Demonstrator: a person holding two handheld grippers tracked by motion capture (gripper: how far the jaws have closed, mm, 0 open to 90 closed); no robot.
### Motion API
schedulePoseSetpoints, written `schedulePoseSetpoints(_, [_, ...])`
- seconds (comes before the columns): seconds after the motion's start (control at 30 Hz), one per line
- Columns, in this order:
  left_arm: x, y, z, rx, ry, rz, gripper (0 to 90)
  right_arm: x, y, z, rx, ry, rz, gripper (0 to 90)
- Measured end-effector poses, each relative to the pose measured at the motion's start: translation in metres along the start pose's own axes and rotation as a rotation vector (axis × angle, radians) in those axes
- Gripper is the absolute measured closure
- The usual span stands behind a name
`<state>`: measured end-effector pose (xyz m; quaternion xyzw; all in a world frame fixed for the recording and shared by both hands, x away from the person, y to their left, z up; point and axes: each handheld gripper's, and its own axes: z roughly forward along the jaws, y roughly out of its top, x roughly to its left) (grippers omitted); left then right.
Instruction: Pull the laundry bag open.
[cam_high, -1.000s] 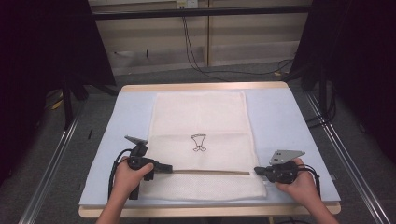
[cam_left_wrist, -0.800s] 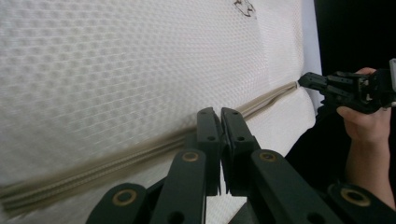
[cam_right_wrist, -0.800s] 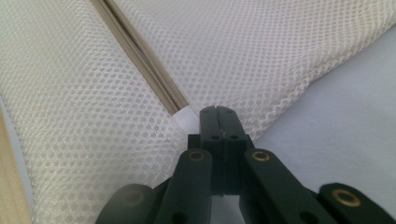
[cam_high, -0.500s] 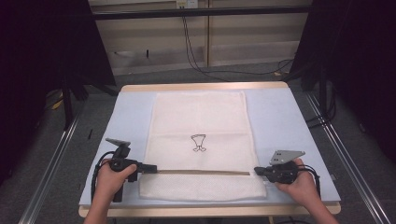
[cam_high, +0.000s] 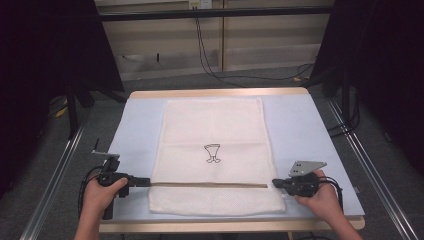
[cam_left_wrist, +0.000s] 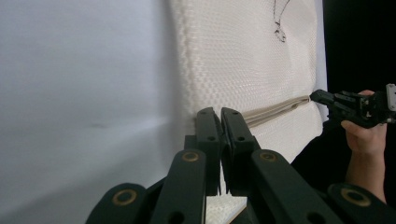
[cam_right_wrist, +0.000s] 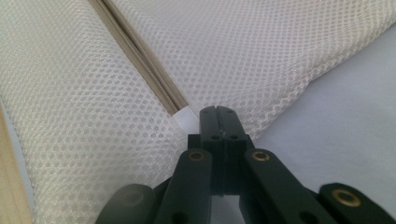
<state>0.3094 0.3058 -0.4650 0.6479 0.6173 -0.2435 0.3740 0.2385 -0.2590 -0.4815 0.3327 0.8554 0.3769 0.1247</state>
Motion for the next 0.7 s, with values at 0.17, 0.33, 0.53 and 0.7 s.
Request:
schedulePoseSetpoints(0.17, [0.005, 0.001, -0.001, 0.017, 0.001, 0.025, 87.2, 0.000, 0.000, 0.000, -0.001, 0.000, 0.001, 90.0])
schedulePoseSetpoints(0.33, [0.000, 0.001, 0.001, 0.007, 0.030, 0.033, 82.0, -0.001, 0.000, 0.000, -0.001, 0.003, -0.001, 90.0])
schedulePoseSetpoints(0.53, [-0.013, 0.002, -0.008, -0.103, 0.109, 0.126, 68.1, -0.009, 0.000, -0.014, -0.096, -0.013, 0.042, 67.6])
schedulePoseSetpoints(0.7, [-0.018, 0.006, -0.004, -0.220, 0.256, 0.234, 53.7, -0.026, -0.005, -0.030, -0.154, -0.133, 0.122, 58.4])
